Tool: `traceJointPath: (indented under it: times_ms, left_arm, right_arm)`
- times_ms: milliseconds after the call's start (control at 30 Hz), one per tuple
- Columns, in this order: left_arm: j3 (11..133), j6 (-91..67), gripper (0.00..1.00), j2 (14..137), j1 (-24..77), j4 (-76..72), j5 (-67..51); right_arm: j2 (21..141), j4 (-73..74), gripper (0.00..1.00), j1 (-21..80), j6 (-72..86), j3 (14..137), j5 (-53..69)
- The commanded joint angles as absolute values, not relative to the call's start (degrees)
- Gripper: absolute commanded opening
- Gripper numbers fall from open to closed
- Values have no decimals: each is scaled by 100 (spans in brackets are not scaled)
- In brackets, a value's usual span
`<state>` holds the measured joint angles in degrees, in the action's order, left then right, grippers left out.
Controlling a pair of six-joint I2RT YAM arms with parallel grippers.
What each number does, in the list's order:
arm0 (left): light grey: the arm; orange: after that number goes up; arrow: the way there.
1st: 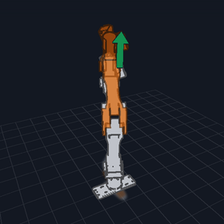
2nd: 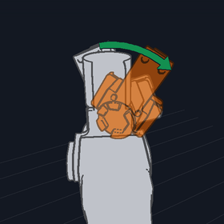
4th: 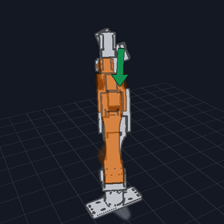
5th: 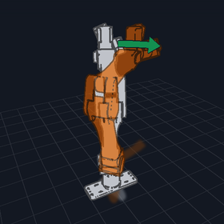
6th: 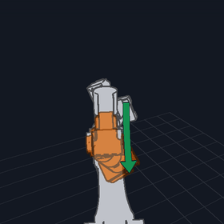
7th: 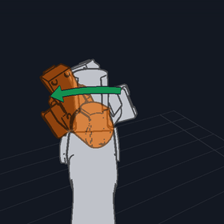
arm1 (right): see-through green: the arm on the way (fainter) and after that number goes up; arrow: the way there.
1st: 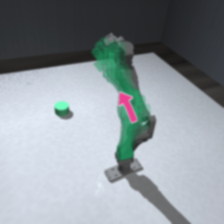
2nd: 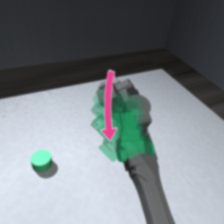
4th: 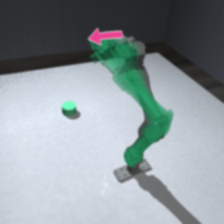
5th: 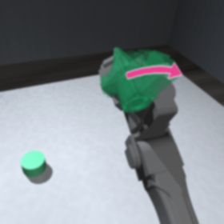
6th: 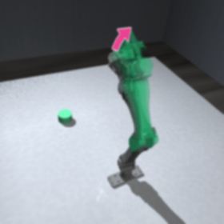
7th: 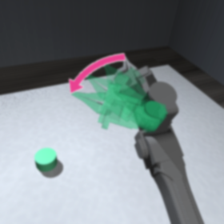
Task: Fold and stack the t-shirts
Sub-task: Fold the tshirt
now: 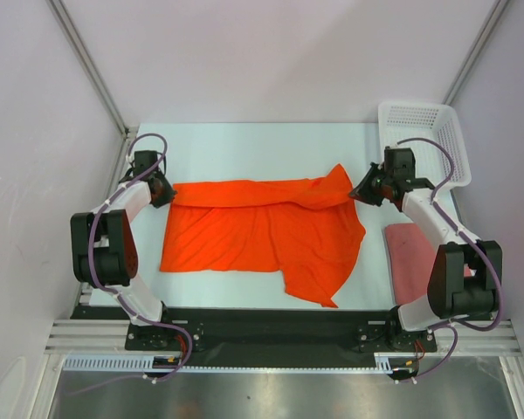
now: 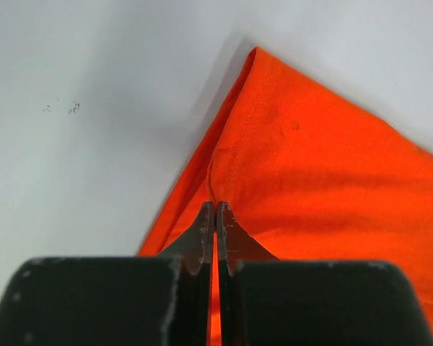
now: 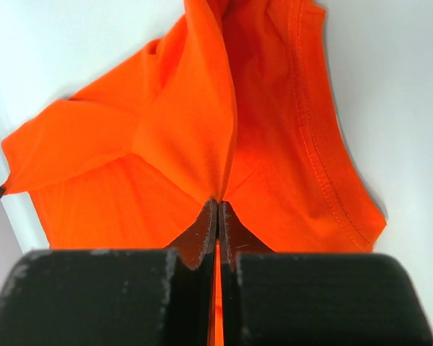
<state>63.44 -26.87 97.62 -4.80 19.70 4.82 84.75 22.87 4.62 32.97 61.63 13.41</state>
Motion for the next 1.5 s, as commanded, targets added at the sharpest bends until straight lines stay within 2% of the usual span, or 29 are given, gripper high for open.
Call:
traceJointPath:
  times_ms: [0, 600, 1067, 1467]
  left_arm:
    - [6302, -2549, 1, 9782, -527, 1995, 598]
    - [6267, -2523, 1, 9940, -545, 2013, 598]
    - [6284, -2523, 0, 10099, -580, 1995, 607]
    - [6267, -2514, 0, 10107, -589, 1978, 615]
  right_arm:
    - [8218, 2285, 0, 439, 3243, 6038, 1301]
    - [7919, 2241, 0, 483, 3410, 5625, 1266]
    - [7128, 2294, 0, 896, 4755, 4773, 616]
    - [7497, 2162, 0, 853, 4702, 4536, 650]
